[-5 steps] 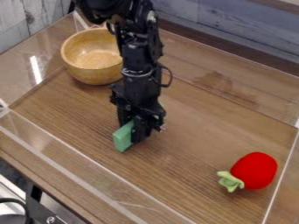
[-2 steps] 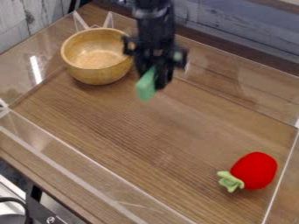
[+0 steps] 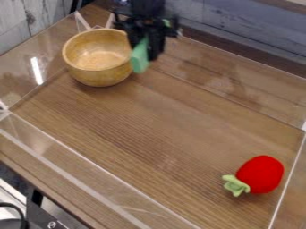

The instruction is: Put the green block in the brown bowl

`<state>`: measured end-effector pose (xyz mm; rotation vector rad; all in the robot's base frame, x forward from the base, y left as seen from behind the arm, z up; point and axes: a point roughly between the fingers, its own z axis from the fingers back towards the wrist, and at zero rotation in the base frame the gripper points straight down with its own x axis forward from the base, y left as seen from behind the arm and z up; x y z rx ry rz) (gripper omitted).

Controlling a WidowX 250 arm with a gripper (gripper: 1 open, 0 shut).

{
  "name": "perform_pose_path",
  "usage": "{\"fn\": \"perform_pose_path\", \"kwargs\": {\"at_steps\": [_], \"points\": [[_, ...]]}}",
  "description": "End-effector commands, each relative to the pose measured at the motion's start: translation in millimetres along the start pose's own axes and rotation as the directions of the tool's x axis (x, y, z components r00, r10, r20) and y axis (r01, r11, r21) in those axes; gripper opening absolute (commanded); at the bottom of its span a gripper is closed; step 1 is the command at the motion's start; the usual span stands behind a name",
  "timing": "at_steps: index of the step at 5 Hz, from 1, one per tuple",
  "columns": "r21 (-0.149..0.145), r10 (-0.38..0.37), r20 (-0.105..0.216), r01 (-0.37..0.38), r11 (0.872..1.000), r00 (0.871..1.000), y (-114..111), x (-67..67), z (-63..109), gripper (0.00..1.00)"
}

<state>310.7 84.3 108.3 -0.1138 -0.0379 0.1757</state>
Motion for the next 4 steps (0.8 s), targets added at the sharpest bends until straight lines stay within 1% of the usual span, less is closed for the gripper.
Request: {"fn": "perform_pose_path", "kwargs": {"at_steps": [1, 3, 4], "points": [[0.022, 0.017, 0.067, -0.019, 1.000, 0.998, 36.5, 16.0, 19.9, 0.00], [0.043, 0.044, 0.076, -0.047, 0.998, 0.996, 69.3, 24.6, 7.4, 0.00], [0.053, 0.054, 0.076, -0.058, 0.997, 0.996, 80.3, 26.8, 0.5, 0.00]]}}
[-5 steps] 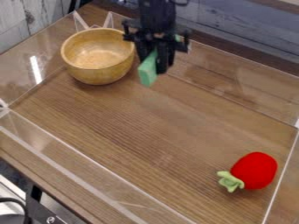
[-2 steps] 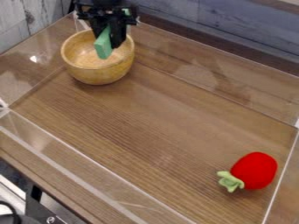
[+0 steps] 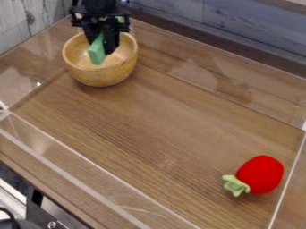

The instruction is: Put the green block in the brown bowl

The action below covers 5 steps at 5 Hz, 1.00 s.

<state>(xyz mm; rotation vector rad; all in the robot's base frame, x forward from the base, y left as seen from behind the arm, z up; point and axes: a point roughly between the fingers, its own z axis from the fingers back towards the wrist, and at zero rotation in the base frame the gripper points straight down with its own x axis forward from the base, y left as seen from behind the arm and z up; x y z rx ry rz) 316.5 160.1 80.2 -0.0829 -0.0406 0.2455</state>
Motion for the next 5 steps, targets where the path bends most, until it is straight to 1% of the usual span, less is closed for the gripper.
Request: {"fn": "perform_pose_path", "kwargs": {"at_steps": [1, 3, 5], "points": [[0.033, -0.003, 0.064, 0.001, 0.999, 0.998, 13.9, 11.4, 11.9, 0.00], [0.054, 0.013, 0.065, -0.016, 0.998, 0.998, 31.6, 18.8, -6.2, 0.00], [0.062, 0.022, 0.061, -0.026, 0.998, 0.998, 39.6, 25.0, -19.0, 0.00]]}}
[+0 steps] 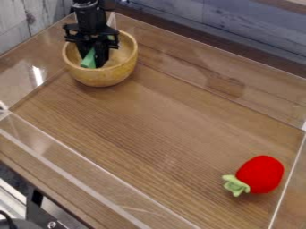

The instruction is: Put the green block in the brown bowl

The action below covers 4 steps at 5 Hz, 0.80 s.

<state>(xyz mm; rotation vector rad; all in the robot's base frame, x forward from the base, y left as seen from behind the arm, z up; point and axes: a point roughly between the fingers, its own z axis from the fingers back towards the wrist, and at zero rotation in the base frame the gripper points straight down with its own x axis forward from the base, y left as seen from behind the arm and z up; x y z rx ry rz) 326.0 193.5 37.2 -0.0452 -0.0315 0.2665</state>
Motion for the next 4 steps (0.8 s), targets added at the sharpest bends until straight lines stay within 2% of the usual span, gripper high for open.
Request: {"fn": "perform_pose_path", "kwargs": {"at_steps": [1, 4], "points": [[0.028, 0.009, 0.061, -0.011, 1.000, 0.998, 9.2, 11.8, 16.1, 0.00], [0.035, 0.023, 0.052, -0.025, 0.999, 0.998, 17.1, 19.4, 0.4, 0.00]]}}
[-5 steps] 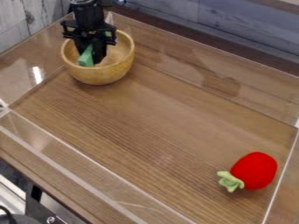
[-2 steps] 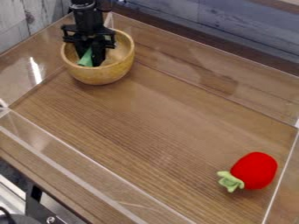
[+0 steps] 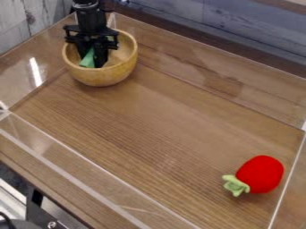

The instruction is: Put the green block in the brown bowl

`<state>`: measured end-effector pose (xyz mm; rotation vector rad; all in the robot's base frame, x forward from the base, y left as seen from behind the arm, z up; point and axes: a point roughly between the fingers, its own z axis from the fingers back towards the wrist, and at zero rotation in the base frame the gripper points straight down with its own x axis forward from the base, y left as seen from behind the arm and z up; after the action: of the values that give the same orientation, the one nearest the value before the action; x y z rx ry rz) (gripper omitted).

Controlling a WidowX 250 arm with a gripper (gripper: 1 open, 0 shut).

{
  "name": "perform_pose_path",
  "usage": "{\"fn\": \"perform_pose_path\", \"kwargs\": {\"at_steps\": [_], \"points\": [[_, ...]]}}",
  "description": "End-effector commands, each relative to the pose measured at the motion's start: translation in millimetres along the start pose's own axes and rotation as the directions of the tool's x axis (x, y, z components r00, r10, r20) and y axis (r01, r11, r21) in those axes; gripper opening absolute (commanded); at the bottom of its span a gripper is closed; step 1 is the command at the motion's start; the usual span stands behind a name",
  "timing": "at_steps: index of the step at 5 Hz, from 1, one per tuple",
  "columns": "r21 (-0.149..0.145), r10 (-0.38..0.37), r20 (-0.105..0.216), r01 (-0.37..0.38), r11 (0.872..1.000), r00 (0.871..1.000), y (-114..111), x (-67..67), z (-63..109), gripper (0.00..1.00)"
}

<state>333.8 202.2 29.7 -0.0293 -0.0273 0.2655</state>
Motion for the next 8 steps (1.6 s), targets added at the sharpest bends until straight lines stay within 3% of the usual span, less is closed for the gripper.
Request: {"fn": "perform_pose_path", "kwargs": {"at_steps": [1, 2, 4, 7, 8], "points": [[0.019, 0.031, 0.052, -0.032, 0.999, 0.998, 9.8, 9.9, 10.9, 1.00], [0.016, 0.036, 0.053, -0.037, 0.999, 0.998, 9.2, 9.4, 16.5, 1.00], [-0.010, 0.045, 0.085, -0.044, 0.999, 0.995, 4.0, 6.6, 44.6, 1.00], [-0.080, 0.039, 0.177, -0.025, 0.996, 0.983, -11.9, 3.0, 117.2, 1.00], [-0.078, 0.028, 0.178, -0.014, 0.997, 0.984, -14.6, 3.2, 117.8, 1.00]]}}
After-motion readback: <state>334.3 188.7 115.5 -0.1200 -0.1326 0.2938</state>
